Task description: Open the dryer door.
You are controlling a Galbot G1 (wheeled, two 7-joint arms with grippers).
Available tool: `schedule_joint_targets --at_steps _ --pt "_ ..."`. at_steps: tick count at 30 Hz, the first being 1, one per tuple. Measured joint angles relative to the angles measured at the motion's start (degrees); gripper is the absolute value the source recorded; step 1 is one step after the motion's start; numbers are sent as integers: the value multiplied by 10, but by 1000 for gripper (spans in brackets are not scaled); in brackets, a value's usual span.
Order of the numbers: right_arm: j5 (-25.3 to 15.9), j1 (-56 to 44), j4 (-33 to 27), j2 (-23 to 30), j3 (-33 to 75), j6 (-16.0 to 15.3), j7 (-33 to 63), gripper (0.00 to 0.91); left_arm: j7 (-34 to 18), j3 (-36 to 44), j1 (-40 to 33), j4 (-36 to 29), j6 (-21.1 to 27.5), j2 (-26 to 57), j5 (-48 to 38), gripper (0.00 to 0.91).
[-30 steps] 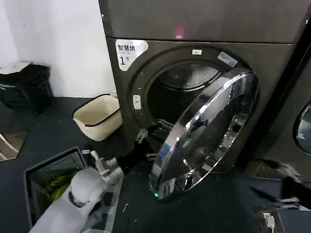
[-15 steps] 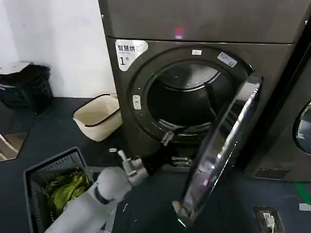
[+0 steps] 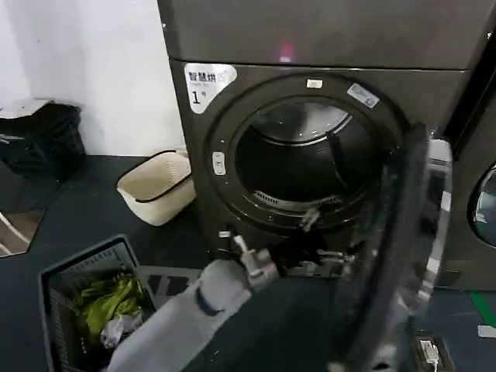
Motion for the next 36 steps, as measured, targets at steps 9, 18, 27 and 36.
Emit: schedule_joint_targets --at_steps 9,18,27,36 --pt "-13 -2 -30 0 68 -14 13 907 -15 32 -29 50 -10 -50 15 907" --pt "-6 -16 -61 -1 111 -22 5 907 -18 57 -61 113 -9 -109 25 907" --pt "4 -31 -120 -1 141 -12 4 907 -18 61 -90 183 -8 -173 29 907" --pt "-4 -39 -181 -29 153 -5 7 907 -17 57 -110 240 -9 -191 32 907"
